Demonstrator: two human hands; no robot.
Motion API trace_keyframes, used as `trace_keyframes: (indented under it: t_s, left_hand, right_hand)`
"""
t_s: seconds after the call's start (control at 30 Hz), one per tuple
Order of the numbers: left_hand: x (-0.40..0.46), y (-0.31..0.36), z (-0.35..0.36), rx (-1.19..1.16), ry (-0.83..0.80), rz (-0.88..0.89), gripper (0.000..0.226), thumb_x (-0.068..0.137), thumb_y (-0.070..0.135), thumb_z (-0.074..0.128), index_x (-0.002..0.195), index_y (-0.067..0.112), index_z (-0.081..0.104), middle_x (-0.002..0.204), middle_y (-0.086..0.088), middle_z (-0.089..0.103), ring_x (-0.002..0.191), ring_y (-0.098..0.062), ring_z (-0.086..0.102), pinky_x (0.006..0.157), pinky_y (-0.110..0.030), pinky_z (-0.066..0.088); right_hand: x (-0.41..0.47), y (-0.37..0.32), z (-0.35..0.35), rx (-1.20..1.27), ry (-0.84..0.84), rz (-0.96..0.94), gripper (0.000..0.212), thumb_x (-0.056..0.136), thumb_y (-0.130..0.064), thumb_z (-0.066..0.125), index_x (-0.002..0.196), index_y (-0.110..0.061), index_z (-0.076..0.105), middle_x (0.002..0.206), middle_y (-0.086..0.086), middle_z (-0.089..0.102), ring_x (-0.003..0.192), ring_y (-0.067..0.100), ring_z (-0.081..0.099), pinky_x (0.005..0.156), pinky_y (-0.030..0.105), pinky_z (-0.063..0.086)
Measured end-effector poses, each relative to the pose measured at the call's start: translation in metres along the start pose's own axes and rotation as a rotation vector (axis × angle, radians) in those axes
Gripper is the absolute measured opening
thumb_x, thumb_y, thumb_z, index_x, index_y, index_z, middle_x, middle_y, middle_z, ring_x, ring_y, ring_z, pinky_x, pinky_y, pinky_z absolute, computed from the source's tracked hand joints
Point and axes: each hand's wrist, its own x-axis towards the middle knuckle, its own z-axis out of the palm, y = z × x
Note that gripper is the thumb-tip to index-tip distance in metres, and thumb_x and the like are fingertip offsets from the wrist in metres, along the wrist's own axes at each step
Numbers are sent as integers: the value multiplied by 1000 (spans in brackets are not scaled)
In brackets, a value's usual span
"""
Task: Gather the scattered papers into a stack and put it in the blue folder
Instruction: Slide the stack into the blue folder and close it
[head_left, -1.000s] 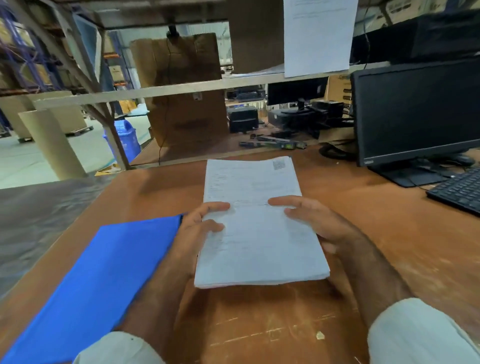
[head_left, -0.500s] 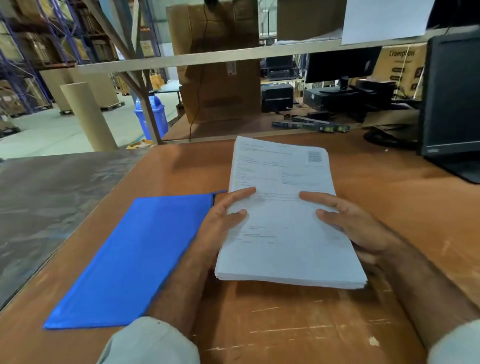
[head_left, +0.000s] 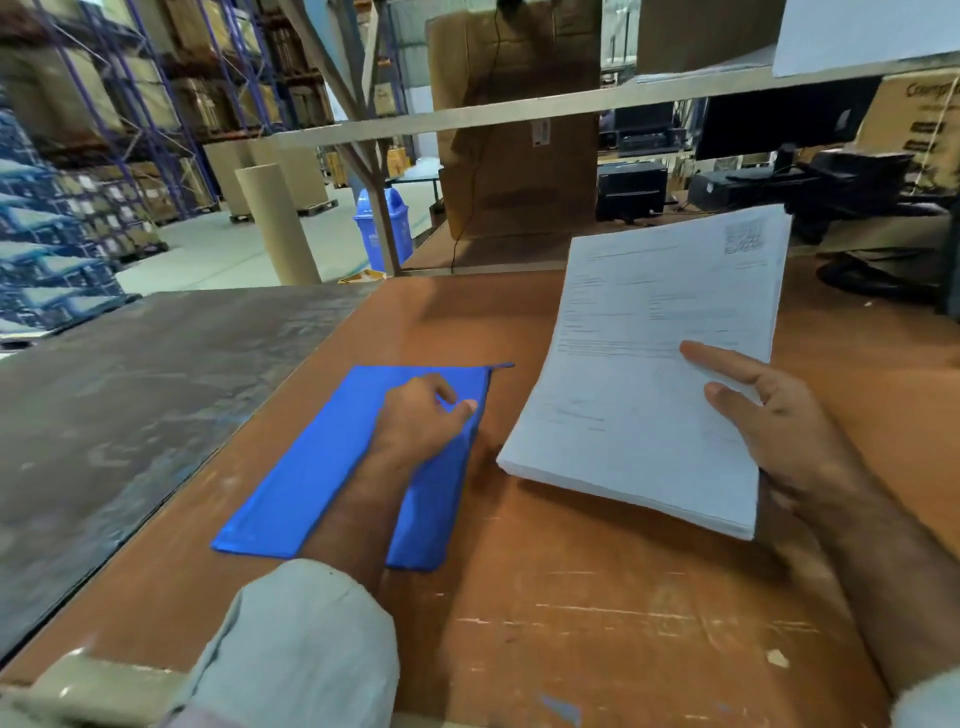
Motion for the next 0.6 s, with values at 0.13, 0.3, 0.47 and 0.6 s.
trace_keyframes:
  t_s: [0.13, 0.3, 0.47, 0.6]
  left_hand:
    - [-13, -4, 10, 430, -116, 35, 56, 79, 65, 74, 90, 12, 59, 106, -12, 67, 103, -32, 62, 72, -38, 42]
    - [-14, 17, 15, 540, -48, 8, 22, 89, 26, 65, 103, 10, 61, 116, -16, 64, 109, -37, 63, 75, -37, 46]
    - [-7, 20, 6, 314, -53, -95, 42, 82, 49, 59, 94, 10, 68, 97, -13, 73, 93, -32, 68, 74, -34, 49]
    - [-4, 20, 2, -93, -110, -35, 24, 81, 7, 63, 102, 15, 56, 75, -16, 73, 56, -23, 64, 56, -26, 50]
  right_hand:
    - [1, -3, -6, 26, 73, -53, 39, 103, -6, 54, 128, -31, 70, 143, -18, 55, 129, 11, 55, 92, 23, 56]
    - [-4, -6, -7, 78, 146, -79, 40, 103, -4, 53, 131, -29, 68, 143, -19, 53, 126, 6, 54, 82, 11, 55]
    - [-2, -6, -8, 158, 174, -82, 39, 102, -3, 53, 128, -29, 69, 144, -16, 54, 128, 9, 55, 82, 12, 55]
    - [-3, -8, -7, 213, 216, -45, 36, 101, -5, 56, 115, -34, 72, 135, -19, 59, 118, 8, 60, 74, 15, 57]
